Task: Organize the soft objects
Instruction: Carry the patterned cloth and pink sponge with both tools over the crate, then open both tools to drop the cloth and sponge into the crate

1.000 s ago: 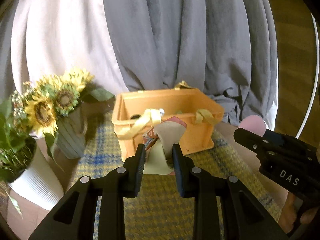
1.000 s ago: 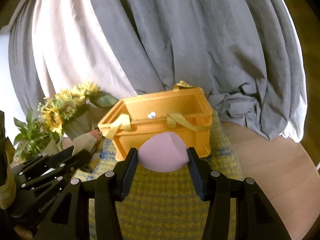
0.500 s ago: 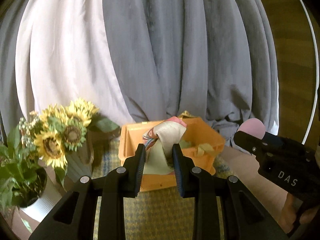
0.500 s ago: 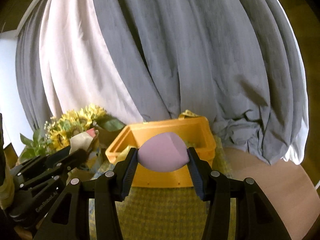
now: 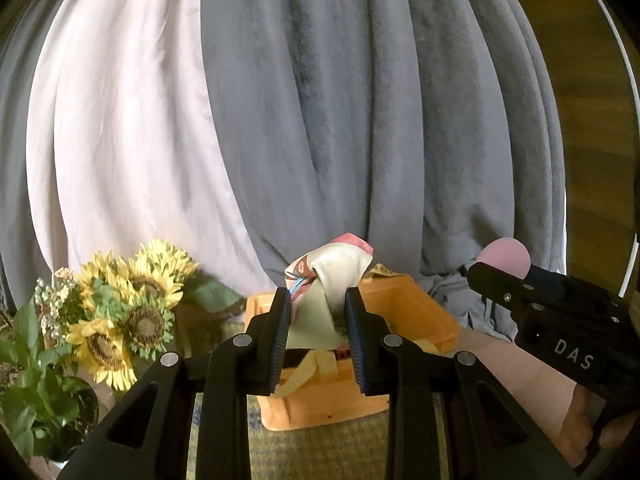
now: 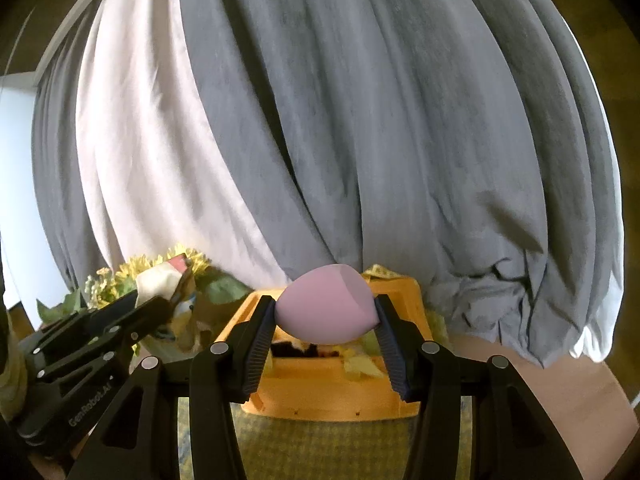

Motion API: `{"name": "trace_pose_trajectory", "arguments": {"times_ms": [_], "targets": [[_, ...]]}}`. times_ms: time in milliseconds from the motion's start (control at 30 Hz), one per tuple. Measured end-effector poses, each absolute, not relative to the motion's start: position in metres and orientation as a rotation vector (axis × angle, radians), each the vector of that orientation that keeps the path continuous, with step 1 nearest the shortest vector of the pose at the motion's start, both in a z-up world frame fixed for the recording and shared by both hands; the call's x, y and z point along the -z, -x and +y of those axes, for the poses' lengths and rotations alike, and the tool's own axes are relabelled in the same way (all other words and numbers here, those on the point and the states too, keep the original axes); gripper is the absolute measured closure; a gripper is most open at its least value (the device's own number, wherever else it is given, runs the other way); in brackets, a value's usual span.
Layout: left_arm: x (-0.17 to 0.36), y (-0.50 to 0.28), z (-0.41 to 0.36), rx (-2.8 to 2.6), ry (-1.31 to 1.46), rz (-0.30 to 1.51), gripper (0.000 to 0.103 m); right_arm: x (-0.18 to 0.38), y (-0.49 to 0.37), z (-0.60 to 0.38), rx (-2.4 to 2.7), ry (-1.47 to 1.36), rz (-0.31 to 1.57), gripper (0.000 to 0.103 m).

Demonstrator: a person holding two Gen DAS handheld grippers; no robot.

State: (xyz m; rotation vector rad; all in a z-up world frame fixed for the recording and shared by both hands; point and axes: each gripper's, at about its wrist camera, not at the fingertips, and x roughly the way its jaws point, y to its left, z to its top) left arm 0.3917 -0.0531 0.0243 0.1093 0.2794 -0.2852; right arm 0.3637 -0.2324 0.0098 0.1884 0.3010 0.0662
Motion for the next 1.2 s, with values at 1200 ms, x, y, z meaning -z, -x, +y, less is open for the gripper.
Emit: {"name": "trace_pose_trajectory", "arguments": {"times_ms": [1200], "targets": [[0.026,-0.534,-0.076,0.249,-0.154,0.492,0.075,0.032,-0.51,-0.244,-0.037,-0.135,0.495,0.052]]}}
